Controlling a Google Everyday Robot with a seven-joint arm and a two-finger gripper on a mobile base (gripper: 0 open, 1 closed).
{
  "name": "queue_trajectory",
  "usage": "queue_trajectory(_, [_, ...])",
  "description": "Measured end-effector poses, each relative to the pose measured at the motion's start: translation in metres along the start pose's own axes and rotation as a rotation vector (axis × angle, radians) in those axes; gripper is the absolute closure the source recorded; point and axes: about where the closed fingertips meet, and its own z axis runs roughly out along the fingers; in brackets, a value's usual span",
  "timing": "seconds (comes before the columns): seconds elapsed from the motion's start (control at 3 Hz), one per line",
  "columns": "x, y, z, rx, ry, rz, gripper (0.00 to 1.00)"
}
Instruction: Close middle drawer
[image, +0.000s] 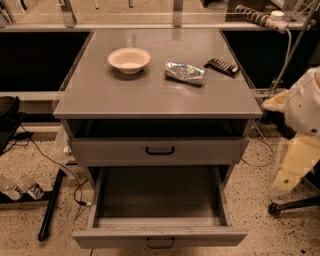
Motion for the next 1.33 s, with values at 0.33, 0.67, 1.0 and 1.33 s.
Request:
queue_trajectory(0.33, [0.016, 0.027, 0.036, -0.050, -0.052, 0.016, 0.00])
queue_trajectory(0.67, [0.027, 0.050, 0.069, -0.070, -0.099, 0.023, 0.19])
queue_trajectory(1.0, [0.027, 0.072, 0.108, -0.087, -0.146, 0.042, 0.43])
queue_trajectory(1.33, [0.030, 0.083, 0.125, -0.109, -0.149, 0.063, 0.66])
